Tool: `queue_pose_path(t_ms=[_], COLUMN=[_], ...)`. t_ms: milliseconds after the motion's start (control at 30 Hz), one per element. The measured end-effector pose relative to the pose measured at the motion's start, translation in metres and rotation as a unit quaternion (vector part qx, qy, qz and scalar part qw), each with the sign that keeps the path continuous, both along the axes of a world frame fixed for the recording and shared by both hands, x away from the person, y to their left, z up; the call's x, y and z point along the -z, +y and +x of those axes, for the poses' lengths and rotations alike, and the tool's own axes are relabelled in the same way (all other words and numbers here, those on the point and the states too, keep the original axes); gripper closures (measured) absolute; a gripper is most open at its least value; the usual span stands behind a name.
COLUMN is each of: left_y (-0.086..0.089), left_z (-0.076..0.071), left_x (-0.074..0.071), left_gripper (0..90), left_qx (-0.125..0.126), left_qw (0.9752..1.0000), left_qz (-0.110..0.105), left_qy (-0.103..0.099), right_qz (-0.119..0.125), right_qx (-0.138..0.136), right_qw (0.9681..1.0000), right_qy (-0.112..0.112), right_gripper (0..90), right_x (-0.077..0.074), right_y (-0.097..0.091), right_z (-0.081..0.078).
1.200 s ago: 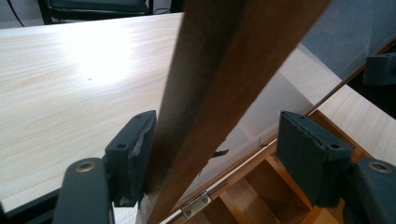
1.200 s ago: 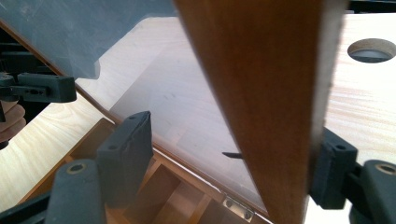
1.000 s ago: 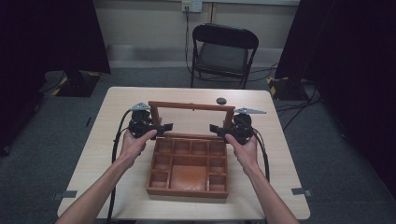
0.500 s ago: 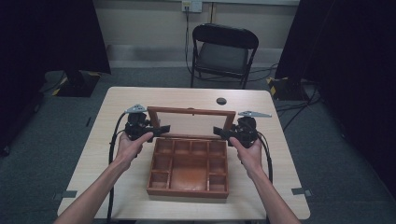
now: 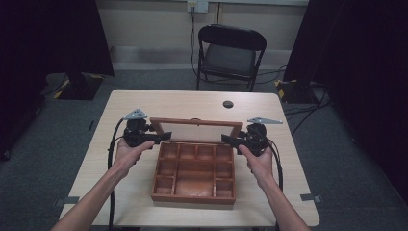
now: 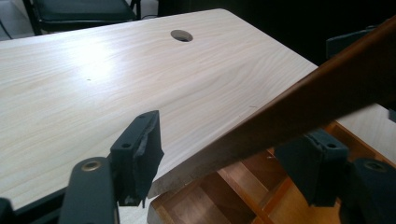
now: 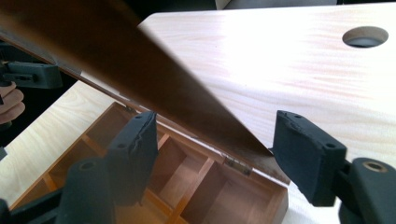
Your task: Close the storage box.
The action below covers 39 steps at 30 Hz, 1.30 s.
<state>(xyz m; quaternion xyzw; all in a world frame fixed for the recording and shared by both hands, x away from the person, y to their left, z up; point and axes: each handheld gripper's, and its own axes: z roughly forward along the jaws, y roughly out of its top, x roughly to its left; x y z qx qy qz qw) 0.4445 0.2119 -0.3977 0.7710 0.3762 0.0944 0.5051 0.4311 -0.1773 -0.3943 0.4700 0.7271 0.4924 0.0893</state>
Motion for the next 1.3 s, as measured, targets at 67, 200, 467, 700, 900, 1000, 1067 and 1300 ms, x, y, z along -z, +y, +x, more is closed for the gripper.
queue_pose_path(t_ms=[67,200,467,700,900,1000,1067,1300], left_y=[0.001,0.002,0.011,0.01,0.011,0.01,0.01,0.01], left_z=[-0.001,-0.005,-0.013,-0.02,-0.023,-0.024,-0.026,-0.029], left_x=[0.001,0.002,0.005,0.007,0.009,0.008,0.008,0.008], left_gripper=[30.7,30.5,24.8,23.0,21.6,21.5,21.2,19.8], left_qx=[0.007,0.016,0.009,0.012,0.03,0.027,0.022,0.022], left_qw=[0.9999,0.9998,0.9998,0.9997,0.9991,0.9994,0.9995,0.9995], left_qz=[-0.005,-0.004,-0.008,-0.002,-0.003,0.002,-0.003,0.003], left_qy=[0.005,0.013,0.014,0.02,0.028,0.023,0.022,0.022], right_qz=[-0.001,-0.007,-0.028,-0.046,-0.064,-0.06,-0.058,-0.077], right_qx=[-0.002,-0.002,0.004,0.003,0.0,0.006,0.01,0.016], right_qw=[1.0,1.0,0.9992,0.9984,0.9977,0.9981,0.9982,0.9968], right_qy=[0.0,-0.005,-0.029,-0.031,-0.023,-0.013,-0.014,-0.013], right_gripper=[28.0,26.2,23.4,22.2,22.3,22.3,24.2,26.9], right_x=[0.001,0.004,0.005,0.005,0.006,0.005,0.004,0.006], right_y=[-0.001,-0.005,-0.009,-0.012,-0.019,-0.029,-0.033,-0.039], right_z=[-0.002,-0.01,-0.021,-0.03,-0.039,-0.041,-0.042,-0.044])
